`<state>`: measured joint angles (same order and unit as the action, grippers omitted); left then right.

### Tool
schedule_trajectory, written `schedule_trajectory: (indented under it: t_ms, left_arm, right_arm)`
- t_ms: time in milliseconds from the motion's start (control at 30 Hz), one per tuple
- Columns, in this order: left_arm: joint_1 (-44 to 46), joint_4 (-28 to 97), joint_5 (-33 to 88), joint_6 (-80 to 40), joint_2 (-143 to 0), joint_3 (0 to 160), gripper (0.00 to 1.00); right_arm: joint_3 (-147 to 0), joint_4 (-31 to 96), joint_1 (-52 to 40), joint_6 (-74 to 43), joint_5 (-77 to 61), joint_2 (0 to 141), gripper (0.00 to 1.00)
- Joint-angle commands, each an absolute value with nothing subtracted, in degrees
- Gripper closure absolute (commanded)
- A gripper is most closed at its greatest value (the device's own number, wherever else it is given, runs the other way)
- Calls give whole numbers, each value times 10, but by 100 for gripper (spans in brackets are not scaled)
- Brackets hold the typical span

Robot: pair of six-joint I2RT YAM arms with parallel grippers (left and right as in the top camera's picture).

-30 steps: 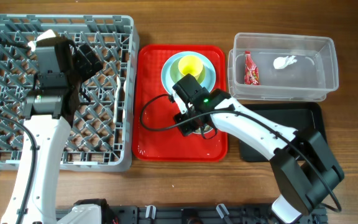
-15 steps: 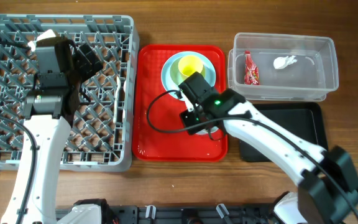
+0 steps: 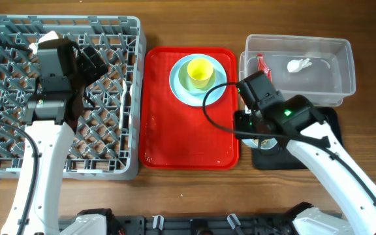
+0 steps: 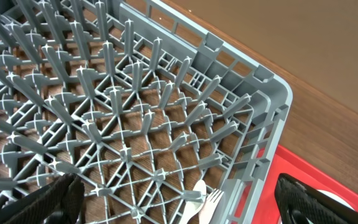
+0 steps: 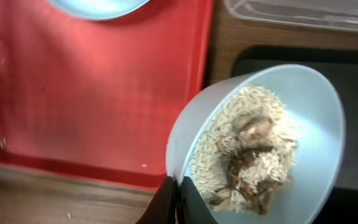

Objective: Sort waste into correct bins and load items into the dishwasher rack
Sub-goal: 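Carry the rice bowl over the black tray with the right gripper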

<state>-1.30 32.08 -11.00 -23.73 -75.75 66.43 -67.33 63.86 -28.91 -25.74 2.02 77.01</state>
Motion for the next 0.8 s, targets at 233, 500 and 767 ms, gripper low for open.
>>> schedule_trajectory:
  t_ms: [233, 500, 767]
  left_arm:
    - [-16, 319, -107, -245, -754, 673, 0]
    - [-16, 319, -107, -245, -754, 673, 0]
    - [-16, 319, -107, -245, -754, 673, 0]
  right_arm:
    - [-659, 629, -183, -240, -53, 762, 96]
    - [-659, 616, -68, -149, -219, 762, 96]
    - [-638, 643, 81, -10, -394, 762, 96]
